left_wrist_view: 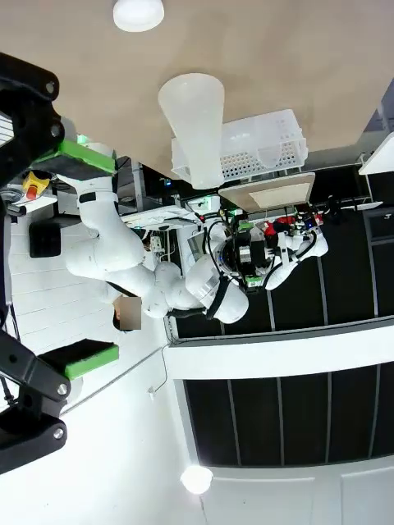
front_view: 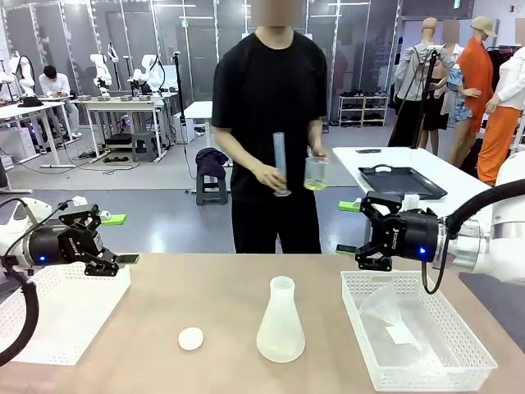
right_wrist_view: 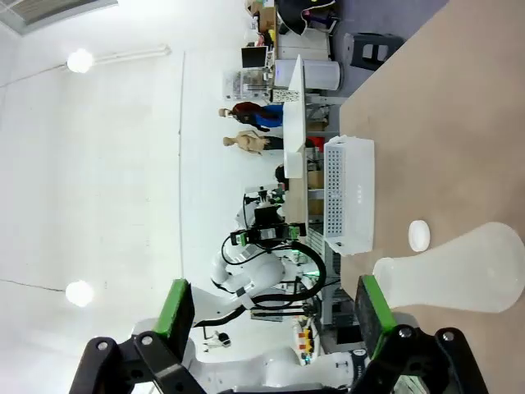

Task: Prepare the solutions needed for the experiment.
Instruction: Pick up the Plastic Funnel and insert it into the Big flask.

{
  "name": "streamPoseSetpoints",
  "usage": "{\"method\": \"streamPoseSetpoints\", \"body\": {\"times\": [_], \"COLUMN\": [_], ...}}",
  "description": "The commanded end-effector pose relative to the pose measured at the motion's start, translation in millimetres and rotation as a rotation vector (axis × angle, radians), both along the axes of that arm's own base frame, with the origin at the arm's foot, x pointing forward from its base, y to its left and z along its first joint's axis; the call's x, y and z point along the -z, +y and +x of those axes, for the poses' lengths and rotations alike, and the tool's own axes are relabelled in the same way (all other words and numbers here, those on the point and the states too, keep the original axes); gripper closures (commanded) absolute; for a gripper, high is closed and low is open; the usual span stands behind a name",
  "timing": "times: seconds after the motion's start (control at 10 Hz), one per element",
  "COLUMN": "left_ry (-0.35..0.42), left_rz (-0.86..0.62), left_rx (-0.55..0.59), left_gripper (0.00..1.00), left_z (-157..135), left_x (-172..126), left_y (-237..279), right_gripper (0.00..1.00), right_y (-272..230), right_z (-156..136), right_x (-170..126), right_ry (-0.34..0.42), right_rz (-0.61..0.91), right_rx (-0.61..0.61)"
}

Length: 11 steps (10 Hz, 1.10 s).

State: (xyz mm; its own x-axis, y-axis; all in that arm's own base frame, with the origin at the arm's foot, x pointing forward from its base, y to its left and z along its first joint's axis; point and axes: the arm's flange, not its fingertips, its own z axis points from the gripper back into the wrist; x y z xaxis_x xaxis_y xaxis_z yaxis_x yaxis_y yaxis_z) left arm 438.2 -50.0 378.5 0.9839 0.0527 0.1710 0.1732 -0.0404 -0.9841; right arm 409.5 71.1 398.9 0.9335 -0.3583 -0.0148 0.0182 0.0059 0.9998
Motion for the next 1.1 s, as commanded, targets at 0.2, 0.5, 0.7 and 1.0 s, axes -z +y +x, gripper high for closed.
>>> {"method": "streamPoseSetpoints", "body": {"times": [0.2,0.5,0.7,1.0], "left_ry": [0.011,0.005,0.005,0.005], "left_rz": [0.048,-0.001,-0.001,-0.001], "left_rx": [0.047,0.012,0.012,0.012], "left_gripper": [0.00,0.00,0.00,0.00], "left_z": [2.1,-1.0,-1.0,-1.0], "left_x": [-10.3,-1.0,-1.0,-1.0], "left_y": [1.7,0.6,0.6,0.6], "right_gripper": [0.00,0.00,0.00,0.00], "right_y": [-1.7,-2.8,-2.2,-8.2], "right_z": [0.4,0.6,33.0,69.5], "right_x": [2.8,3.0,-29.2,-60.1], "right_ry": [0.000,-0.023,-0.163,-0.249], "right_rz": [0.015,0.024,-0.315,-0.704], "right_rx": [0.001,-0.003,-0.240,-0.435]}}
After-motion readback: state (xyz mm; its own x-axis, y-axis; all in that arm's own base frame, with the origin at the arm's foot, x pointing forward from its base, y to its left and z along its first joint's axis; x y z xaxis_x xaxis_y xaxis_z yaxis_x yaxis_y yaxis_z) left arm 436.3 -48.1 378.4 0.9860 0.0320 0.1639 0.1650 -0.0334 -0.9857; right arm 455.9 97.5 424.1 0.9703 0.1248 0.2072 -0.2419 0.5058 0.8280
